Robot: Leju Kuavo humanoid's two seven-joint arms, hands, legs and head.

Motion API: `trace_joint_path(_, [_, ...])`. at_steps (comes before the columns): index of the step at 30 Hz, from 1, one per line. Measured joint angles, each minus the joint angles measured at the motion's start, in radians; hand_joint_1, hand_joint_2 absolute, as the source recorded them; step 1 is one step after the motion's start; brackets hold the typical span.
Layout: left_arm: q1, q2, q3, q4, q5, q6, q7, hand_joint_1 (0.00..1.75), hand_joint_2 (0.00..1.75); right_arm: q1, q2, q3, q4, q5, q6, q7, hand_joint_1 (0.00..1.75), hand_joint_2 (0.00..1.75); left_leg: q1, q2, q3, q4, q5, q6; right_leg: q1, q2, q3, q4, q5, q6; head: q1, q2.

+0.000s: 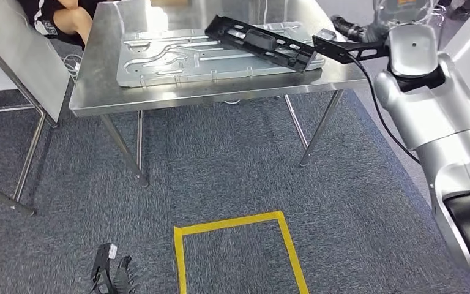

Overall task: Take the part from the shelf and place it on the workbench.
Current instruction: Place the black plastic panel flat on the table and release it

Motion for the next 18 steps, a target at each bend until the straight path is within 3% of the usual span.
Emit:
trace_joint_path(2, [0.005,0.001,0.0,0.0,-0.001,0.0,-0.006,0.0,0.0,0.014,-0.053,0.0,-0.03,-0.032,0.01,-0.033,0.0,0.0,-0.001,-0.002,-0.027,-0.001,0.023,0.005,-0.001,0.0,-0.028,0.129,-0.096,0.01,0.002,0.0])
trace_joint_path(3, [0.007,0.001,0.0,0.0,0.0,-0.001,-0.008,0.0,0.0,0.025,-0.075,0.0,-0.046,-0.045,0.014,-0.043,0.0,0.0,-0.001,-0.002,-0.039,0.0,0.033,0.004,-0.002,0.0,-0.032,0.182,-0.116,0.013,0.002,0.0])
trace_joint_path(4, [0.009,0.002,0.0,0.0,0.0,-0.002,-0.01,0.0,0.0,0.036,-0.092,0.0,-0.061,-0.054,0.016,-0.048,0.0,0.0,-0.001,-0.001,-0.051,0.001,0.042,0.002,-0.003,0.0,-0.024,0.208,-0.114,0.015,0.002,0.0])
trace_joint_path(5, [0.009,0.002,0.0,0.0,0.001,-0.003,-0.011,0.0,0.0,0.045,-0.104,0.0,-0.074,-0.059,0.017,-0.051,0.0,0.0,0.0,0.001,-0.062,0.002,0.049,0.0,-0.005,-0.001,0.003,0.195,-0.095,0.017,0.002,0.0])
trace_joint_path(7, [0.009,0.003,0.0,0.0,0.001,-0.004,-0.012,0.0,0.0,0.055,-0.12,0.0,-0.096,-0.066,0.017,-0.05,0.0,0.0,0.0,0.005,-0.08,0.008,0.06,-0.008,-0.009,-0.002,0.101,0.076,-0.06,0.02,0.002,0.0])
trace_joint_path(9, [0.008,0.004,0.0,0.0,0.002,-0.004,-0.014,0.0,0.0,0.059,-0.13,0.0,-0.114,-0.068,0.019,-0.047,0.0,0.0,-0.001,0.009,-0.092,0.012,0.071,-0.02,-0.006,0.001,0.181,-0.045,-0.064,0.017,0.002,0.0])
trace_joint_path(10, [0.007,0.004,0.0,0.0,0.002,-0.004,-0.014,0.0,0.0,0.062,-0.134,0.0,-0.12,-0.068,0.021,-0.045,0.0,0.0,-0.002,0.01,-0.095,0.012,0.078,-0.026,-0.002,0.003,0.196,-0.073,-0.072,0.013,0.002,0.0])
trace_joint_path(12, [0.008,0.004,0.0,0.0,0.003,-0.003,-0.014,0.0,0.0,0.069,-0.139,0.0,-0.126,-0.07,0.027,-0.041,0.0,0.0,-0.001,0.01,-0.098,0.011,0.088,-0.037,0.0,0.003,0.191,-0.078,-0.063,-0.001,0.001,0.0])
trace_joint_path(13, [0.009,0.004,0.0,0.0,0.004,-0.003,-0.014,0.0,0.0,0.071,-0.14,0.0,-0.128,-0.071,0.028,-0.04,0.0,0.0,-0.001,0.009,-0.105,0.019,0.077,-0.042,-0.001,0.001,0.185,-0.08,-0.056,-0.01,0.001,0.0])
trace_joint_path(15, [0.009,0.004,0.001,0.0,0.004,-0.001,-0.014,0.0,0.0,0.073,-0.14,0.0,-0.132,-0.073,0.029,-0.036,0.0,0.0,0.001,0.007,-0.131,0.085,0.002,-0.049,-0.003,-0.003,0.166,-0.083,-0.035,-0.032,0.0,0.0])
trace_joint_path(17, [0.008,0.004,0.002,0.0,0.004,0.0,-0.01,0.0,0.0,0.073,-0.14,0.0,-0.134,-0.076,0.028,-0.031,0.0,0.0,0.002,0.007,-0.163,0.217,-0.096,-0.052,0.004,-0.004,0.139,-0.082,-0.014,-0.044,0.0,0.0])
trace_joint_path(18, [0.008,0.004,0.003,0.0,0.004,0.001,-0.008,0.0,0.0,0.073,-0.14,0.0,-0.134,-0.078,0.028,-0.029,0.0,0.0,0.002,0.007,-0.172,0.276,-0.121,-0.053,0.008,-0.004,0.125,-0.08,-0.003,-0.046,0.0,0.0])
